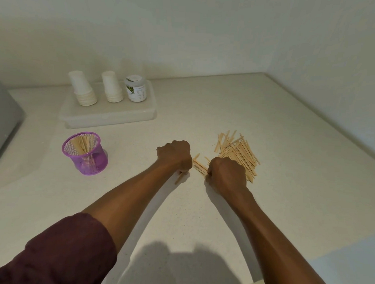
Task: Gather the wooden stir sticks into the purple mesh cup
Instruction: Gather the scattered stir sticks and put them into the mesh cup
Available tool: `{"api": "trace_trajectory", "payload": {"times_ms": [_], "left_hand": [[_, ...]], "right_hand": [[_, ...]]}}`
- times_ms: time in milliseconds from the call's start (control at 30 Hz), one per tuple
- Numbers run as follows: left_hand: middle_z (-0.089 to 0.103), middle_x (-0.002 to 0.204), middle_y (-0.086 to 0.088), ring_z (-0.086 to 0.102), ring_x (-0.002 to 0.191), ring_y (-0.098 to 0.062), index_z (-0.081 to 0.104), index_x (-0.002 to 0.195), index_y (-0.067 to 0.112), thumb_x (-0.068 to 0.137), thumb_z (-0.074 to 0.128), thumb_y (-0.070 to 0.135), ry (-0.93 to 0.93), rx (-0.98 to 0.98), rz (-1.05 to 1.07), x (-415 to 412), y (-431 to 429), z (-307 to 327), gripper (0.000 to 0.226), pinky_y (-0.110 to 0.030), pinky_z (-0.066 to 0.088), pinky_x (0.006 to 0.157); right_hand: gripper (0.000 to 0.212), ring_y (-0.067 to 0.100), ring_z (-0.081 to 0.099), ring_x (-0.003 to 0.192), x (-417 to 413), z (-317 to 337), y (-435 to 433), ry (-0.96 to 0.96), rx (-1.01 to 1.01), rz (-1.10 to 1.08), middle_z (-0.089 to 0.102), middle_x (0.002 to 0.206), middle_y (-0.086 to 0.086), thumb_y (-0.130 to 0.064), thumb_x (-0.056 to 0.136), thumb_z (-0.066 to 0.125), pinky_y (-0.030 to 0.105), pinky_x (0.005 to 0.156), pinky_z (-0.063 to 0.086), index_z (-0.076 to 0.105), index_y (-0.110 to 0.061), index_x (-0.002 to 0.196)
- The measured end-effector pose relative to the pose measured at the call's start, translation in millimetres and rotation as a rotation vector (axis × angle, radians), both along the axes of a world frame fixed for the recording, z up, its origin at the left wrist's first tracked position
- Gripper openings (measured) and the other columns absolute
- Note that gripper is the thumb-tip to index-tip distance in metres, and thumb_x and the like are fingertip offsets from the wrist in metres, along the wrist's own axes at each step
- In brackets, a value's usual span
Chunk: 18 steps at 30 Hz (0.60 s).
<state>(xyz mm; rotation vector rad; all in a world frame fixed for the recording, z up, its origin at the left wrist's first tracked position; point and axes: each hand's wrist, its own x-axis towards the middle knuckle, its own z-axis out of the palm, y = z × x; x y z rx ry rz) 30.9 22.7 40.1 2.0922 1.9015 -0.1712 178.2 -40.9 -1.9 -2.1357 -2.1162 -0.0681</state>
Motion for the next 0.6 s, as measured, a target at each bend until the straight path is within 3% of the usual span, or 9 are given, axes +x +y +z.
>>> {"api": "trace_trajectory", "payload": {"times_ms": [233,400,500,600], "left_hand": [[0.046,0.076,0.006,0.059,0.087,-0.021,0.053,0.097,0.021,0.079,0.084,0.036,0.022,0.081,-0.097,-0.8,-8.7,-7.5,0.039,-0.034,0.042,0.080],[0.050,0.078,0.005,0.061,0.087,-0.022,0.052,0.095,0.018,0.082,0.081,0.038,-0.098,0.068,-0.020,-14.8,-12.7,-5.3,0.038,-0.034,0.044,0.077],[0.064,0.084,-0.001,0.067,0.084,-0.023,0.060,0.091,0.014,0.078,0.084,0.041,-0.224,0.064,0.069,-34.5,-14.1,-2.7,0.038,-0.033,0.047,0.070],[0.075,0.077,-0.003,0.073,0.077,-0.023,0.074,0.075,0.009,0.075,0.086,0.036,-0.400,0.103,0.178,-56.1,-19.8,1.5,0.030,-0.036,0.056,0.071]], "right_hand": [[0.015,0.023,0.071,0.075,5.5,7.2,2.3,0.166,-0.096,-0.087,0.072,0.080,0.001,-0.026,0.076,0.079,0.029,0.066,0.055,0.074,-0.016,0.086],[0.015,0.012,0.053,0.049,15.9,7.3,-1.5,0.401,-0.202,-0.146,0.052,0.049,-0.005,-0.023,0.065,0.069,0.026,0.052,0.039,0.065,-0.009,0.060],[0.013,0.011,0.058,0.052,23.8,8.0,-4.0,0.608,-0.212,-0.165,0.066,0.056,0.003,-0.020,0.069,0.070,0.030,0.054,0.043,0.074,-0.007,0.067],[0.012,0.011,0.064,0.051,26.5,19.3,-6.9,0.807,-0.203,-0.168,0.074,0.062,0.001,-0.012,0.079,0.077,0.028,0.055,0.048,0.079,-0.010,0.067]]}}
